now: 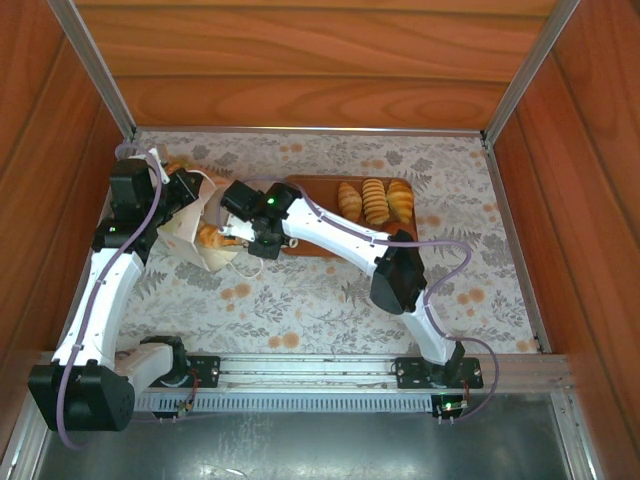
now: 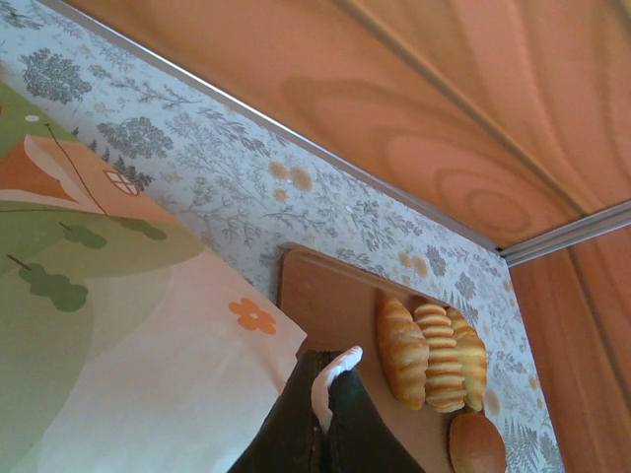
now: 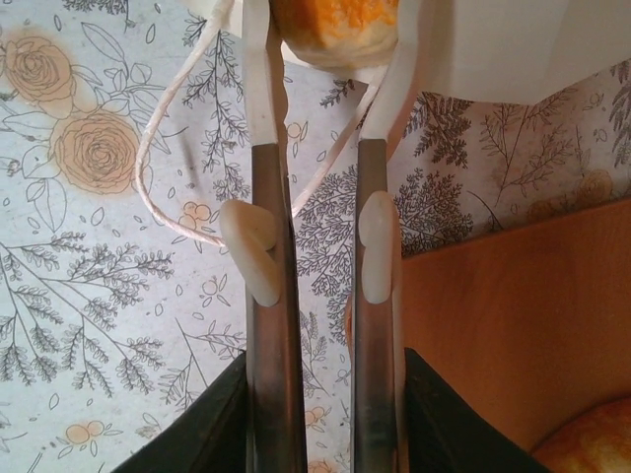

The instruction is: Take the fake bread out of the paper bag

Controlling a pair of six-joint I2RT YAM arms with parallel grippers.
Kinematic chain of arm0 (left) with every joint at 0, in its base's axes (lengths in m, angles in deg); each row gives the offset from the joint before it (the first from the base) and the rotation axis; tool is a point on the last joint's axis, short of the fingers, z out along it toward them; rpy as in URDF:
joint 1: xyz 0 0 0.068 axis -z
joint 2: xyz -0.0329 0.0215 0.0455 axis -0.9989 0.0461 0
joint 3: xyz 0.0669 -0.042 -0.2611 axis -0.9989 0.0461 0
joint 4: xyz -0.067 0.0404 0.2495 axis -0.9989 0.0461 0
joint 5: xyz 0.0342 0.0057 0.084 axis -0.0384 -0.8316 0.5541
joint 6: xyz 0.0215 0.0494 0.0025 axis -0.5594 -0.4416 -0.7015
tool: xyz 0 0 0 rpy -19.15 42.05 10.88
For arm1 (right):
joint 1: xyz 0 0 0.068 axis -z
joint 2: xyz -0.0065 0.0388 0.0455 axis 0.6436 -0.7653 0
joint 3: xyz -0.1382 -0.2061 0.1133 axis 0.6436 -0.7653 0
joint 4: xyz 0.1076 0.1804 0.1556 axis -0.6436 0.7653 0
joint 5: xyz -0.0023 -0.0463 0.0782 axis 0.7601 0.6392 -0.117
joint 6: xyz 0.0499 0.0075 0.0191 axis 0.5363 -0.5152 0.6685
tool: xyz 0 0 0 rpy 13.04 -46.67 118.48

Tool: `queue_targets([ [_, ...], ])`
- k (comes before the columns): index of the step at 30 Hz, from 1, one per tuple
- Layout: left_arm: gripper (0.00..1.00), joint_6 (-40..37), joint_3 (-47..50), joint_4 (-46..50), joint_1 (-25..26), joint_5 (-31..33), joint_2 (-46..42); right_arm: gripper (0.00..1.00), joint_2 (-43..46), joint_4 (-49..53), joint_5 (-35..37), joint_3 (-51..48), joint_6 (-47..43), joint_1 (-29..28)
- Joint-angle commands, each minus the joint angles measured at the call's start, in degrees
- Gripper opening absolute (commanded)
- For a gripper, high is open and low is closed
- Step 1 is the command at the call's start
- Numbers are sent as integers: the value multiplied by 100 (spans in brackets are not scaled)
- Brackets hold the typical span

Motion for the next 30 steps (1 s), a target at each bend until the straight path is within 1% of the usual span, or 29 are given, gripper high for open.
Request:
queue_targets([
  [1,0,-59,-99,-10,-48,-31,-114,31,616,-98,125,-98,-57,-90],
  [6,0,-66,-105,6,-49,-30,-108,30,923,-90,141,-355,8,-109],
  [11,0,-85,-144,34,-48,-9,-122,30,1147,301,341,-471,104,-117],
  [13,0,-103,-160,63,-48,5,-127,30,1316,467,413,-670,193,-117],
  [18,0,-155,-165,91,-51,67,-149,30,2110,721,418,-1585,545,-101],
  [24,0,-154,-220,87,-44,49,-53,30,3464,536,123,-2974,895,-11],
  [26,0,-147,-230,78,-43,40,-44,30,3786,533,52,-3406,983,113],
  [30,0,-137,-231,77,-44,39,-35,30,4086,567,-37,-3917,1033,562],
])
